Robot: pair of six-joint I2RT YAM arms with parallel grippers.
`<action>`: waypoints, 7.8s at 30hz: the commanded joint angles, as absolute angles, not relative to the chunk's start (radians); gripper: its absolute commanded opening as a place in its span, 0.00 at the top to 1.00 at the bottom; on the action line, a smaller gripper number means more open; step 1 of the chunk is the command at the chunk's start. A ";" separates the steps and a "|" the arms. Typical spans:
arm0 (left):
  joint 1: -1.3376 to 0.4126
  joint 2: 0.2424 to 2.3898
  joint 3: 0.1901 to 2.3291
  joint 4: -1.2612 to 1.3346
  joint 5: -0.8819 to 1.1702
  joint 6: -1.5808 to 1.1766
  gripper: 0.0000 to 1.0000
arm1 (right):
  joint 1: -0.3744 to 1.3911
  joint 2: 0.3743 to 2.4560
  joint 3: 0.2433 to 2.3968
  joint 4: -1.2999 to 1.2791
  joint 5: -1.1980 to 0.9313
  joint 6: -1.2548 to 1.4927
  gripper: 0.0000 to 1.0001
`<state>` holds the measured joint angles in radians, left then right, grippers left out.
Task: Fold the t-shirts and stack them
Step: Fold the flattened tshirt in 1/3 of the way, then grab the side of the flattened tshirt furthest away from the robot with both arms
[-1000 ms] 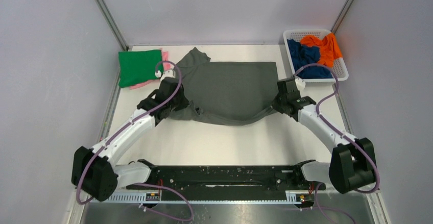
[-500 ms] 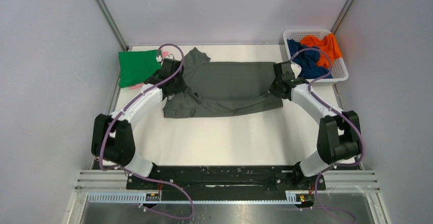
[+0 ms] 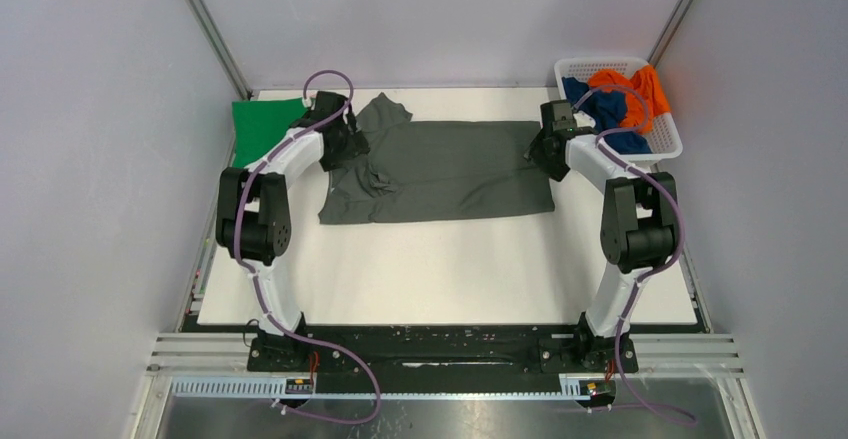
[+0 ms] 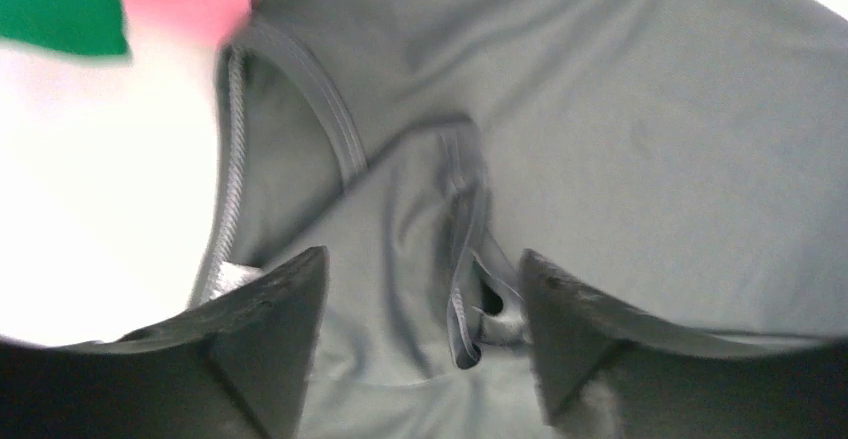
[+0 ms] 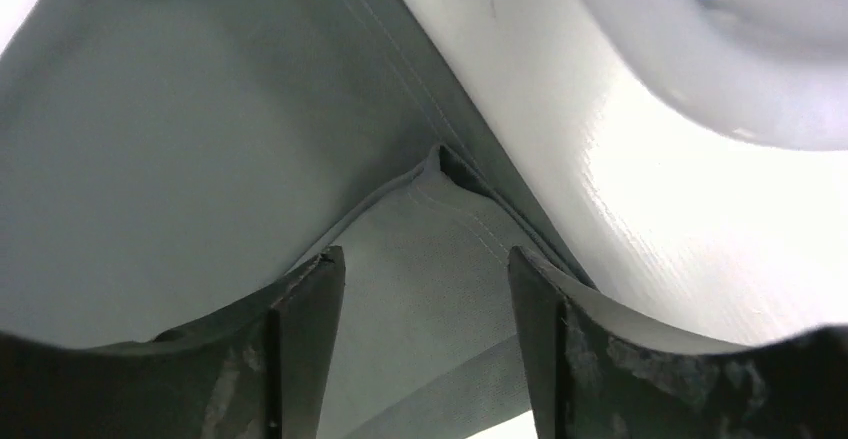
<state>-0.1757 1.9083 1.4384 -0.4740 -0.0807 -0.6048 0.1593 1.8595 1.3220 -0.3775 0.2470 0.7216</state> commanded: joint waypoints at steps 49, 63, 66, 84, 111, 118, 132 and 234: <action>-0.237 2.116 1.542 -0.423 0.197 -0.751 0.01 | 0.318 1.892 1.234 -0.337 0.125 0.608 0.00; -0.236 1.864 1.351 -0.493 0.042 -0.671 0.01 | 0.310 1.772 1.031 -0.332 0.080 0.624 0.01; -0.236 1.812 1.296 -0.490 0.037 -0.668 0.01 | 0.311 1.742 1.006 -0.333 0.087 0.629 0.01; -0.213 1.769 1.054 -0.376 0.072 -0.707 0.01 | 0.296 1.719 0.999 -0.089 0.056 0.655 0.00; -0.259 1.149 0.471 -0.470 0.035 -0.873 0.01 | 0.353 1.193 0.436 -0.336 -0.024 0.868 0.01; -0.350 0.886 0.419 -0.650 -0.055 -0.977 0.01 | 0.376 0.930 0.338 -0.474 -0.042 0.889 0.01; -0.409 0.696 0.384 -0.717 -0.072 -1.031 0.01 | 0.376 0.674 0.356 -0.565 -0.008 0.840 0.00; -0.283 2.302 1.885 -0.699 -0.126 -0.341 1.00 | 0.193 1.776 1.221 -0.485 0.261 0.498 0.02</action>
<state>-0.3111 2.3295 1.9190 -0.7013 -0.1268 -0.3416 0.2310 1.6905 1.1149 -0.4137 0.2497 0.5064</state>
